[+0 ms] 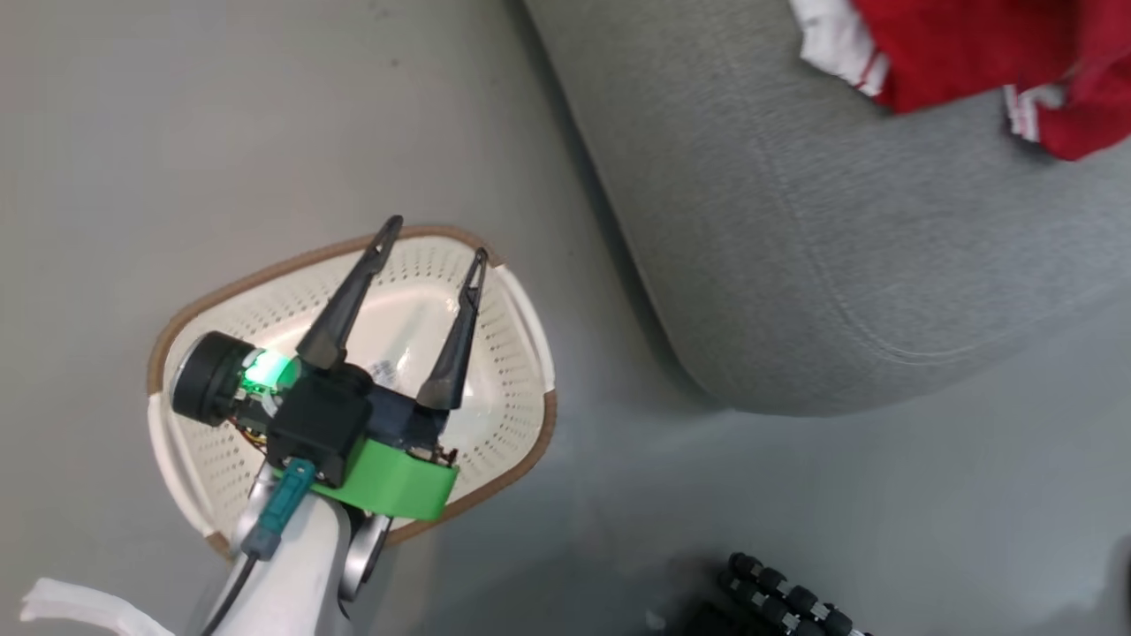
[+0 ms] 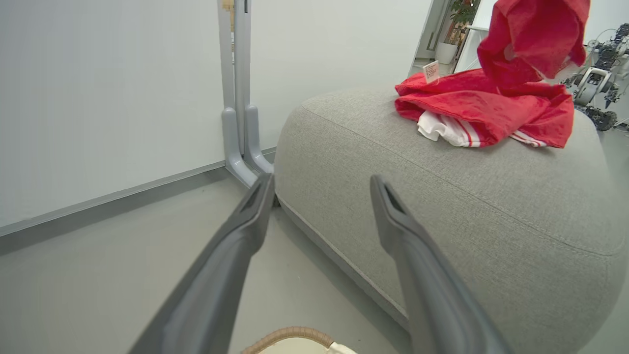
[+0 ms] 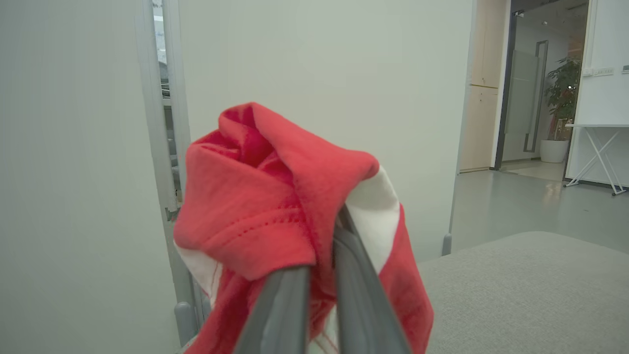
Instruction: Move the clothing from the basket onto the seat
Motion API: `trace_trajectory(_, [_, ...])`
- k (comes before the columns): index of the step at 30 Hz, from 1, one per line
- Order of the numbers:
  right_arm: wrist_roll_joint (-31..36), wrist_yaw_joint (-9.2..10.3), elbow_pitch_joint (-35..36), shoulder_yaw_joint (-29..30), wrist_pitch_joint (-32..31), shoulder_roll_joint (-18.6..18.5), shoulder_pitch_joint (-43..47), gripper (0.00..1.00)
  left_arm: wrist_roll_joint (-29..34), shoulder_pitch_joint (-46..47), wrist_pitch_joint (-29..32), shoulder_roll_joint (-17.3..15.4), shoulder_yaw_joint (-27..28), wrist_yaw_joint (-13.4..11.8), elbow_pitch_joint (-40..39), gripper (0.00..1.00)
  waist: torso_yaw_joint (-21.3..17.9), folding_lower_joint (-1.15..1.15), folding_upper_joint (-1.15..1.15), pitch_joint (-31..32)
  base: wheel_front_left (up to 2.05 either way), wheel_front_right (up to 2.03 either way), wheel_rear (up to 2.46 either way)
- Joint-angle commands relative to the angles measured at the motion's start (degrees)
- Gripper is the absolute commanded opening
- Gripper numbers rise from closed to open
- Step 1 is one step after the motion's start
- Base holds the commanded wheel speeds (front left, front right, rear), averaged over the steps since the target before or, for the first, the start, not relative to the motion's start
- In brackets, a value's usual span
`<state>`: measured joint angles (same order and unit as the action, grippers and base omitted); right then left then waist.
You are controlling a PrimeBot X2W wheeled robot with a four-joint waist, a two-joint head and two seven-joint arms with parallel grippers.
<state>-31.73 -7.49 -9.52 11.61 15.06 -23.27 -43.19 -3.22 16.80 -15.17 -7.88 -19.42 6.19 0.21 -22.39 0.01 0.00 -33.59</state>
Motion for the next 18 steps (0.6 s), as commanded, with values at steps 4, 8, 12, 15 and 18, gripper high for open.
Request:
trace_trajectory(4, [-4.4, 0.0, -9.4, 0.2, -0.9, -5.9, -7.6, 0.0, 0.4, 2.4, 0.0, -0.8, 1.4, -0.2, -0.3, 1.0, 9.0, -0.01, 0.0, -9.3, 0.0, 0.0, 0.0])
trace_trajectory(8, [-5.0, 0.0, -18.6, -0.3, -1.5, -10.3, -11.5, 0.0, 0.7, 3.8, 0.0, -0.2, 1.6, -0.1, -0.3, 1.0, 11.2, -0.01, 0.0, -10.7, 0.0, 0.0, 0.0])
trace_trajectory(12, [-4.7, 0.0, -25.5, -1.6, -1.1, -10.9, -12.3, 0.28, 0.6, 4.2, 0.0, 0.7, 1.5, 0.0, 0.2, 1.0, 12.4, -0.01, 0.0, -10.7, 0.0, 0.0, 0.0])
trace_trajectory(15, [-5.1, 0.0, -30.5, -1.8, -0.6, -9.9, -11.4, 1.0, 0.7, 3.8, 0.0, 1.2, 1.2, 0.1, 0.8, 1.0, 12.9, -0.01, 0.0, -9.9, 0.0, 0.0, 0.0])
trace_trajectory(18, [-5.5, 0.0, -33.2, -2.3, -0.1, -8.5, -9.5, 1.0, 0.7, 3.7, 0.0, 1.7, 1.0, 0.0, 1.4, 1.0, 13.3, -0.01, 0.0, -8.3, 0.0, 0.0, 0.0])
